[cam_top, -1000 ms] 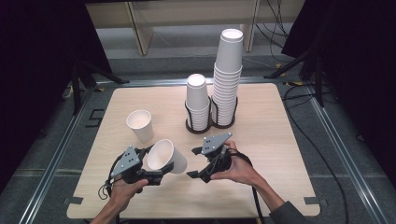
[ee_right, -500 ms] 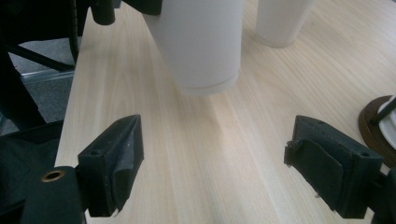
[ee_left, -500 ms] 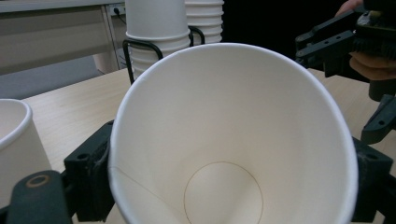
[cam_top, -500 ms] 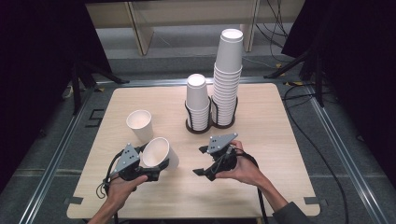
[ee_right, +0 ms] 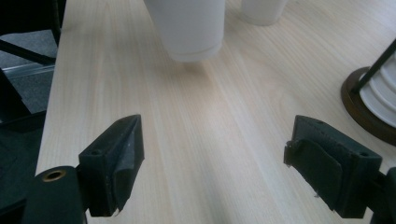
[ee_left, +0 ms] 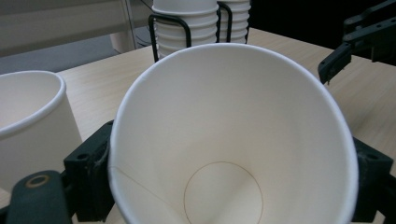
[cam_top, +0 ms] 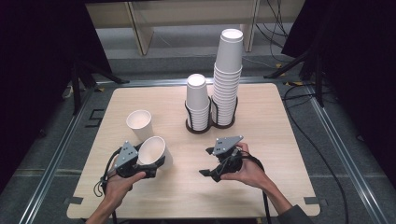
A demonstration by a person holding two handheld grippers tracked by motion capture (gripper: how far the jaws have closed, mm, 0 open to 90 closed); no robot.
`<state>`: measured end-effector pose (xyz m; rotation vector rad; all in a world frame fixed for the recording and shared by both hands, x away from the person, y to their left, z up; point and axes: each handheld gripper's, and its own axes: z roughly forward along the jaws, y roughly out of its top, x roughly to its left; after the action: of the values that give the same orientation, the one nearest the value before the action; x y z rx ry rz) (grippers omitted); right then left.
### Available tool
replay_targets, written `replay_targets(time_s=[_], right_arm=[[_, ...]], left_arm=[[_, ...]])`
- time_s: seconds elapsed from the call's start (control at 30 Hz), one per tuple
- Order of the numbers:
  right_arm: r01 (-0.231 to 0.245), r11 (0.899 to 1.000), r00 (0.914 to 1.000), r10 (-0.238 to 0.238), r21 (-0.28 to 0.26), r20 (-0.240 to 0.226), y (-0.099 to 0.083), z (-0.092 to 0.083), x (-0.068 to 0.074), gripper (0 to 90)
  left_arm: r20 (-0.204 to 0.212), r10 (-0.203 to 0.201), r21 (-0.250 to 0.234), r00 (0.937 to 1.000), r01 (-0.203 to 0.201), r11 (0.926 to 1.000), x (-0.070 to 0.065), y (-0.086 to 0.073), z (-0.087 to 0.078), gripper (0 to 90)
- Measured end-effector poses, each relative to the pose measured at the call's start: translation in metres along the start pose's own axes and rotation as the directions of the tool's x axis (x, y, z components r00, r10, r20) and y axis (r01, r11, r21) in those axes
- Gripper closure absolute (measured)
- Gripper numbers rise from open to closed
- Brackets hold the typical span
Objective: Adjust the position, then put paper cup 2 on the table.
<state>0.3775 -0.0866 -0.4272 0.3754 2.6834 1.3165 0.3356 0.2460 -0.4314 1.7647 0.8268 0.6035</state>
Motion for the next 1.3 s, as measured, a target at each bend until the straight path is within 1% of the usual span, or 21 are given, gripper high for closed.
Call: replay_targets(time_s=[0.03,0.1,0.13,0.17,0.2,0.23,0.27,0.33,0.4,0.53,0.63,0.67,0.7,0.77,0.9,0.93,0.97,1.0,1.13,1.23,1.3], right_arm=[[-0.017,1.000,0.9999,0.017,0.001,-0.003,-0.001,0.000,0.001,18.7],[-0.025,1.000,0.9997,0.025,0.005,0.000,-0.004,-0.001,0.001,18.8],[-0.020,1.000,0.9998,0.020,0.006,0.002,-0.005,-0.001,0.001,18.7],[-0.023,1.000,0.9997,0.023,0.011,0.001,-0.006,-0.002,0.001,18.8],[-0.017,1.000,0.9998,0.017,0.015,0.004,-0.007,-0.002,0.001,18.7],[-0.021,1.000,0.9997,0.021,0.016,0.009,-0.008,-0.002,0.002,18.7],[-0.023,1.000,0.9997,0.022,0.019,0.009,-0.008,-0.003,0.002,18.8],[-0.026,0.999,0.9996,0.026,0.018,0.008,-0.010,-0.003,0.003,18.7],[-0.028,0.999,0.9996,0.027,0.023,0.008,-0.012,-0.004,0.003,18.7],[-0.031,0.999,0.9995,0.030,0.034,0.010,-0.014,-0.003,0.004,18.6],[-0.011,0.999,0.9998,0.011,0.032,0.015,-0.016,-0.002,0.003,18.7],[-0.035,0.999,0.9994,0.035,0.037,0.008,-0.017,-0.002,0.004,18.7],[-0.033,0.999,0.9994,0.032,0.038,0.008,-0.018,-0.002,0.005,18.6],[-0.036,0.999,0.9993,0.036,0.039,0.007,-0.019,-0.003,0.005,18.7],[-0.032,0.998,0.9995,0.032,0.045,0.003,-0.020,-0.003,0.007,18.7],[-0.037,0.998,0.9993,0.037,0.047,0.004,-0.020,-0.003,0.007,18.7],[-0.040,0.998,0.9992,0.040,0.048,0.004,-0.020,-0.003,0.008,18.7],[-0.039,0.998,0.9992,0.039,0.049,0.002,-0.020,-0.002,0.008,18.7],[-0.032,0.998,0.9995,0.032,0.050,-0.001,-0.021,-0.001,0.008,18.8],[-0.035,0.998,0.9994,0.035,0.050,-0.003,-0.021,-0.002,0.008,18.8],[-0.032,0.998,0.9995,0.032,0.048,-0.001,-0.021,-0.002,0.007,18.9]], left_arm=[[-0.003,-0.007,-0.002,1.0000,0.007,1.0000,0.001,-0.001,0.001,13.0],[-0.020,-0.011,0.020,0.9997,0.012,0.9997,0.002,-0.001,0.000,13.0],[-0.015,-0.010,0.009,0.9998,0.010,0.9999,0.004,-0.002,0.002,13.0],[-0.033,-0.020,0.029,0.9993,0.020,0.9994,0.004,-0.002,0.000,13.0],[-0.038,-0.019,0.032,0.9991,0.021,0.9993,0.005,-0.003,0.000,13.0],[-0.033,-0.020,0.019,0.9992,0.021,0.9996,0.006,-0.003,0.002,13.0],[-0.046,-0.024,0.040,0.9987,0.026,0.9989,0.006,-0.003,0.000,13.0],[-0.053,-0.027,0.046,0.9982,0.029,0.9985,0.008,-0.004,0.000,13.0],[-0.046,-0.023,0.029,0.9987,0.025,0.9993,0.010,-0.005,0.001,12.9],[-0.064,-0.033,0.058,0.9974,0.036,0.9977,0.010,-0.005,-0.001,12.9],[-0.061,-0.033,0.055,0.9976,0.036,0.9978,0.012,-0.007,0.001,12.8],[-0.069,-0.032,0.067,0.9971,0.036,0.9971,0.012,-0.007,0.001,12.8],[-0.058,-0.028,0.052,0.9979,0.031,0.9982,0.013,-0.007,0.003,12.8],[-0.077,-0.028,0.074,0.9966,0.034,0.9967,0.013,-0.008,0.003,12.7],[-0.075,-0.031,0.066,0.9967,0.036,0.9972,0.015,-0.010,0.008,12.7],[-0.086,-0.031,0.079,0.9959,0.038,0.9961,0.015,-0.010,0.008,12.6],[-0.080,-0.028,0.065,0.9964,0.034,0.9973,0.015,-0.010,0.011,12.6],[-0.097,-0.031,0.082,0.9948,0.039,0.9959,0.015,-0.010,0.012,12.6],[-0.105,-0.032,0.082,0.9940,0.041,0.9958,0.017,-0.010,0.020,12.6],[-0.114,-0.022,0.090,0.9933,0.032,0.9954,0.019,-0.008,0.026,12.5],[-0.112,-0.019,0.079,0.9936,0.028,0.9964,0.021,-0.006,0.031,12.5]])
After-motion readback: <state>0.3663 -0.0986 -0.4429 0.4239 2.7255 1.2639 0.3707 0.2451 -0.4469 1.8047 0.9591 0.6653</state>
